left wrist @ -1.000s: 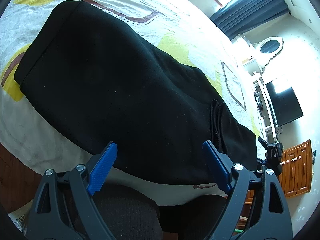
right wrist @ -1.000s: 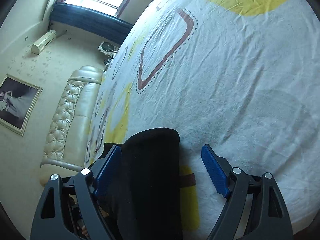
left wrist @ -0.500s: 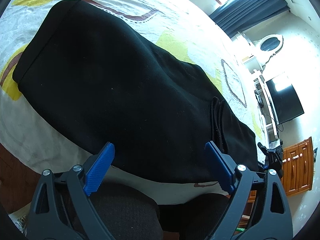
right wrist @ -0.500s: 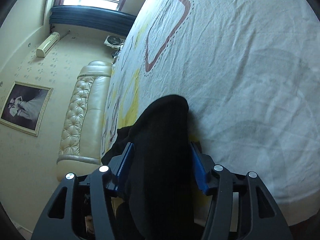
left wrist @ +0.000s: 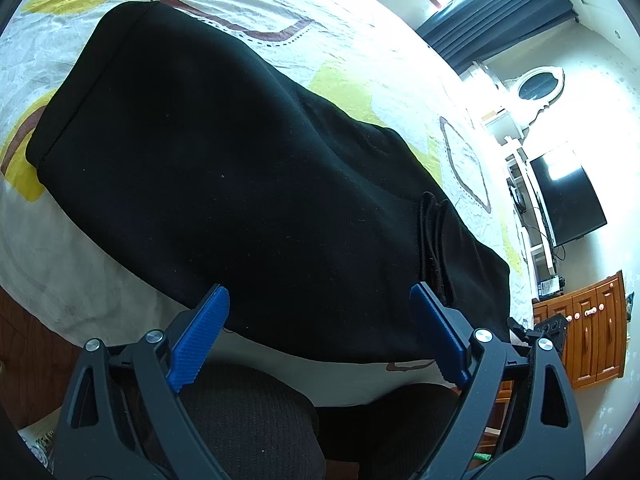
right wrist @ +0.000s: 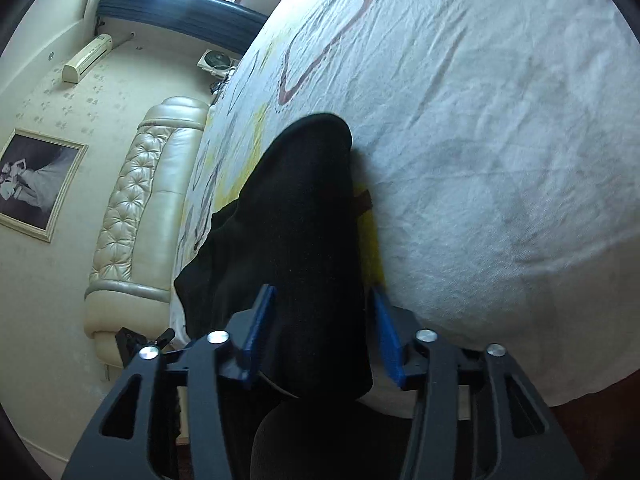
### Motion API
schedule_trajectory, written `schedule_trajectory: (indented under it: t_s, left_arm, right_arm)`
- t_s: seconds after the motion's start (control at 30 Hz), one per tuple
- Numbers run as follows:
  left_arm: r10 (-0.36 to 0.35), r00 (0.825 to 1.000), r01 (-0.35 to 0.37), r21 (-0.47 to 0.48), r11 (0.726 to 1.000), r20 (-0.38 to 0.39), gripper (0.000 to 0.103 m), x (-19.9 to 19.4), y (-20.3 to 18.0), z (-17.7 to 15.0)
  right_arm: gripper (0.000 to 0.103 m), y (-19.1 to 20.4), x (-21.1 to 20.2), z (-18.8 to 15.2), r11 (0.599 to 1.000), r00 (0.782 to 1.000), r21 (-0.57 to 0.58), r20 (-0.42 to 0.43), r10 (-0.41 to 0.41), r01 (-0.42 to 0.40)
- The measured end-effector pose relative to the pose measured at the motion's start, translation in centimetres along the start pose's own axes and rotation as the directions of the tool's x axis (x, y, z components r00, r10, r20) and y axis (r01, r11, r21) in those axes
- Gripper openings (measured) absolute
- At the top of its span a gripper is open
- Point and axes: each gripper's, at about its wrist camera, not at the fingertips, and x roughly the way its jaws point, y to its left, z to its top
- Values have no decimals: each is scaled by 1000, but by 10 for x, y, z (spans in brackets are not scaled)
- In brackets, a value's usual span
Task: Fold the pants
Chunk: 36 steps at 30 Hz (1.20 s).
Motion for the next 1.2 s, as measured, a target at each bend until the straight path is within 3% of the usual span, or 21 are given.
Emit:
schedule_trajectory:
  t_s: [0.03, 0.1, 0.27, 0.4, 0.47, 0.53, 0.57, 0.63, 0.7, 0.73, 0.77, 0.8, 0.83, 0.97, 1.07, 1.17, 1.2]
  left_arm:
    - [-6, 1000, 6, 4, 1000, 8, 91, -3, 0, 1]
    - [-19, 999, 18, 26, 999, 37, 91, -15, 0, 6]
    - [-48, 986, 37, 73, 997, 160, 91, -58, 19, 35]
    - [-24, 972, 35, -42, 998, 234, 91, -84, 75, 51]
    - [-9, 972, 37, -112, 993, 236, 91, -88, 105, 54]
    - [-12, 974, 52, -176, 983, 225, 91, -87, 132, 52]
    - [-19, 975, 64, -200, 978, 220, 91, -86, 143, 51]
    - [-33, 978, 80, -222, 972, 207, 91, -81, 157, 49]
    - [-51, 981, 90, -208, 974, 186, 91, -76, 167, 51]
    - [-60, 983, 94, -198, 976, 172, 91, -71, 170, 52]
    - [-72, 984, 104, -192, 976, 163, 91, -68, 173, 55]
    - [-89, 984, 118, -191, 974, 156, 91, -64, 175, 56]
    - [-100, 984, 129, -193, 973, 150, 91, -59, 175, 57]
    - [-131, 978, 164, -208, 964, 165, 91, -52, 183, 65]
    - [-158, 971, 197, -233, 952, 178, 91, -52, 192, 73]
    - [-170, 970, 208, -223, 952, 177, 91, -58, 197, 78]
    - [-189, 969, 220, -211, 952, 159, 91, -56, 199, 79]
  right_arm:
    - [78, 7, -7, 1, 999, 998, -20, 48, -35, 36]
    - [81, 24, -18, 2, 993, 988, -55, 121, -93, 100]
    - [84, 58, -11, 2, 973, 961, -74, 190, -202, 219]
    - [85, 74, -1, -4, 947, 924, -75, 256, -286, 314]
    - [85, 84, 1, -8, 940, 912, -104, 298, -281, 323]
    - [85, 99, -5, -15, 911, 873, -144, 375, -311, 386]
    - [85, 112, -12, -18, 894, 843, -162, 436, -315, 418]
    - [91, 141, -35, -29, 864, 761, -211, 596, -258, 458]
    - [95, 161, -50, -39, 832, 653, -229, 732, -196, 506]
    - [96, 163, -51, -38, 822, 635, -223, 746, -203, 525]
    - [96, 160, -47, -32, 831, 666, -233, 718, -203, 505]
    - [96, 153, -42, -24, 855, 724, -254, 664, -186, 452]
    - [96, 144, -37, -20, 883, 766, -251, 620, -168, 397]
    - [96, 130, -28, -18, 893, 759, -184, 612, -223, 411]
    - [96, 143, -25, -24, 843, 740, -262, 637, -214, 469]
    - [96, 154, -18, -33, 802, 746, -335, 638, -193, 494]
    - [96, 155, -16, -34, 801, 762, -355, 622, -182, 482]
